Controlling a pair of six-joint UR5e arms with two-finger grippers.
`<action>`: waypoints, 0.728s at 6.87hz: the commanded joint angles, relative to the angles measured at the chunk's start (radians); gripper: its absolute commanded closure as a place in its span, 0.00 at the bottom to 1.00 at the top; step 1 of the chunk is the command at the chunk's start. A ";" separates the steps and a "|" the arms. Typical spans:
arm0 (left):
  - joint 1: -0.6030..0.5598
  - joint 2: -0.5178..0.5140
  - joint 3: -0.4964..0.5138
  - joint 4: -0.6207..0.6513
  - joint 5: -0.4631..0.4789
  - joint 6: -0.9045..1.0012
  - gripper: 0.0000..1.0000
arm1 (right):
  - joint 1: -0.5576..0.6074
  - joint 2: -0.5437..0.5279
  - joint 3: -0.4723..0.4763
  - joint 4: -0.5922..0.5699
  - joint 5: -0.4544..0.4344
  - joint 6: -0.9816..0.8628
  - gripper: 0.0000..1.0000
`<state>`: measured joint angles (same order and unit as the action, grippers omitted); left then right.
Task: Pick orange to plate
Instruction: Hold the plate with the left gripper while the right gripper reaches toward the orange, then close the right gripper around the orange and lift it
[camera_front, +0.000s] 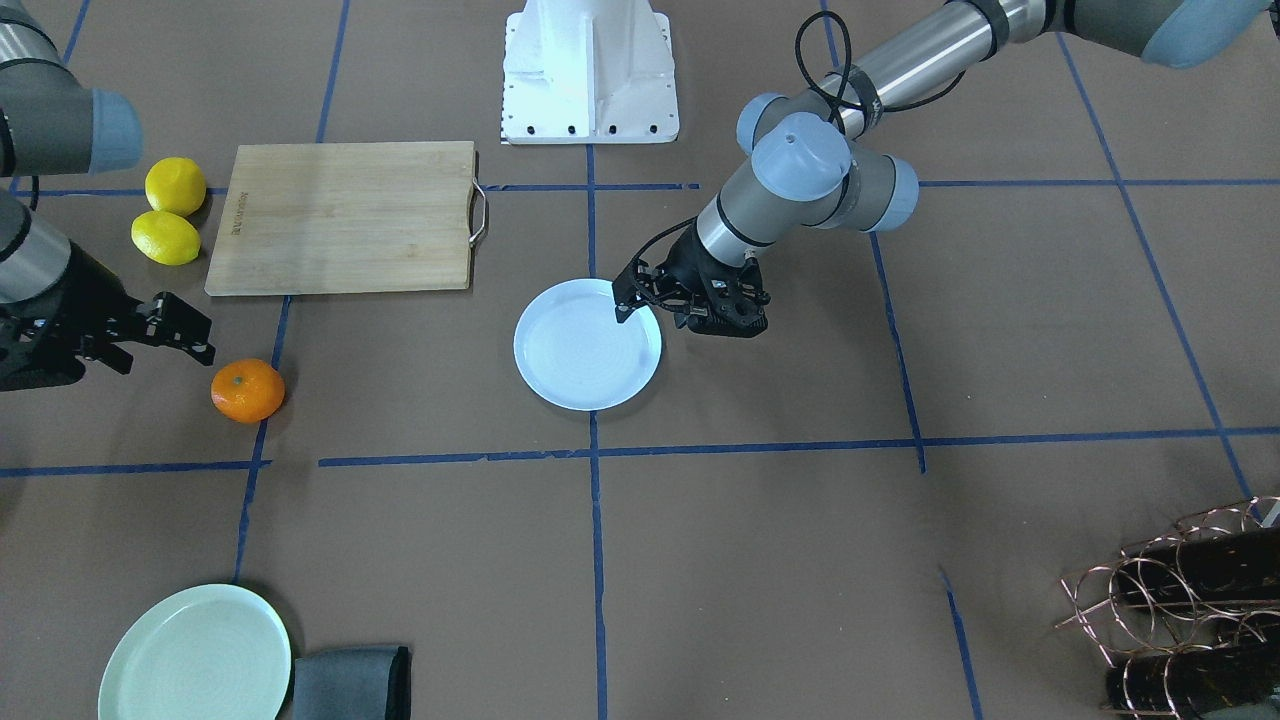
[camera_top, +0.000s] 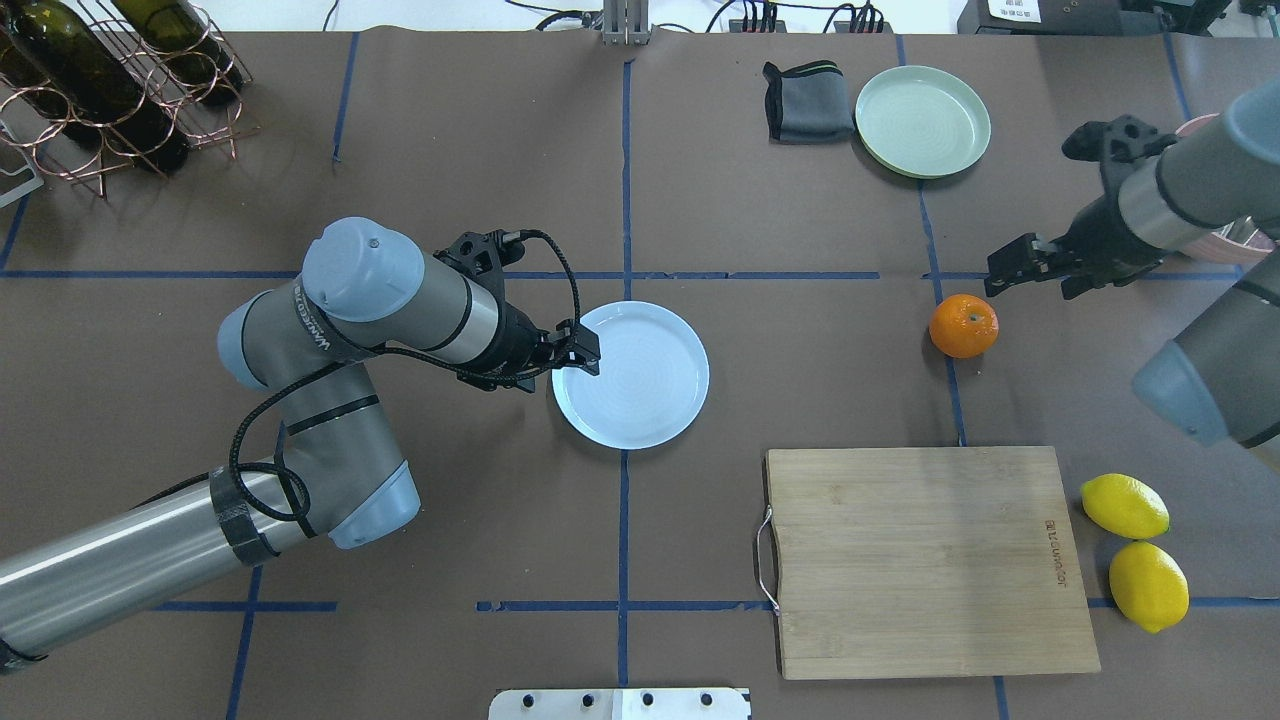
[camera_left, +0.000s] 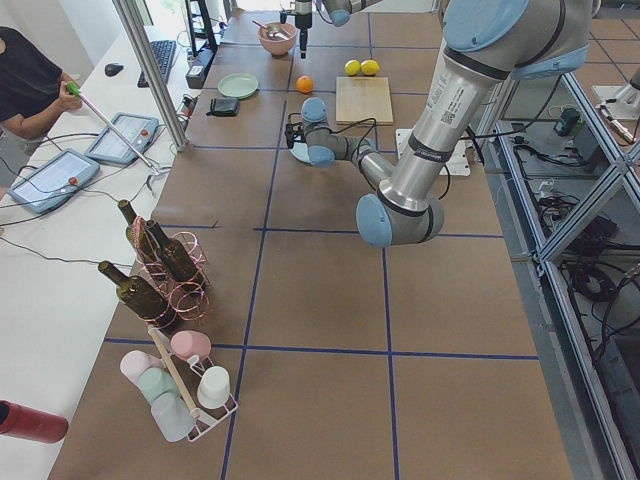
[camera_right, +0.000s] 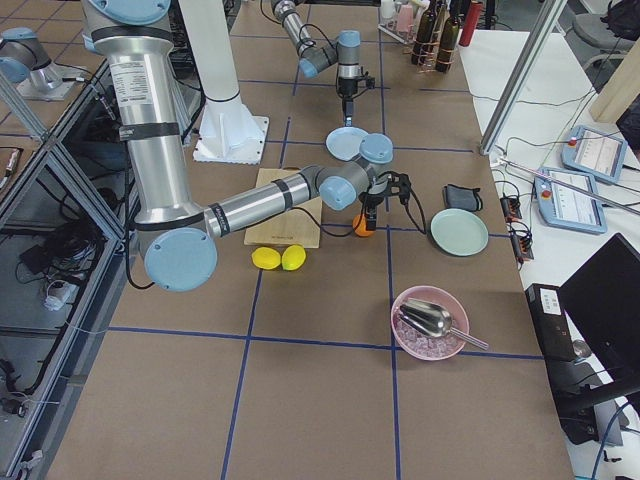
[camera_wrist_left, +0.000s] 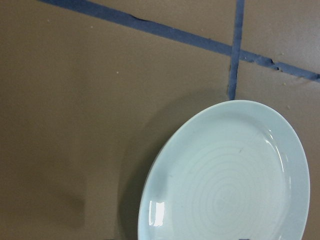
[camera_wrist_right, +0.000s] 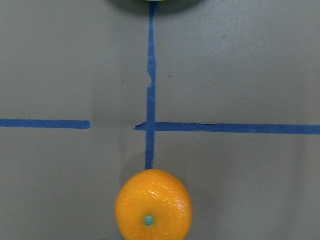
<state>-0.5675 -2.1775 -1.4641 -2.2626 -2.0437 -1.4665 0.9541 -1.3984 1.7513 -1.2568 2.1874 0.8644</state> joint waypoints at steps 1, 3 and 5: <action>0.000 0.007 -0.001 0.000 0.000 0.000 0.11 | -0.108 0.015 0.008 0.000 -0.128 0.071 0.00; 0.000 0.011 -0.013 0.000 0.000 0.000 0.08 | -0.135 0.012 -0.001 0.000 -0.187 0.071 0.00; 0.000 0.015 -0.015 0.000 0.000 0.000 0.00 | -0.173 0.013 -0.018 0.000 -0.251 0.070 0.00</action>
<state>-0.5676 -2.1651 -1.4771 -2.2626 -2.0433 -1.4665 0.8036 -1.3882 1.7465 -1.2563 1.9691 0.9351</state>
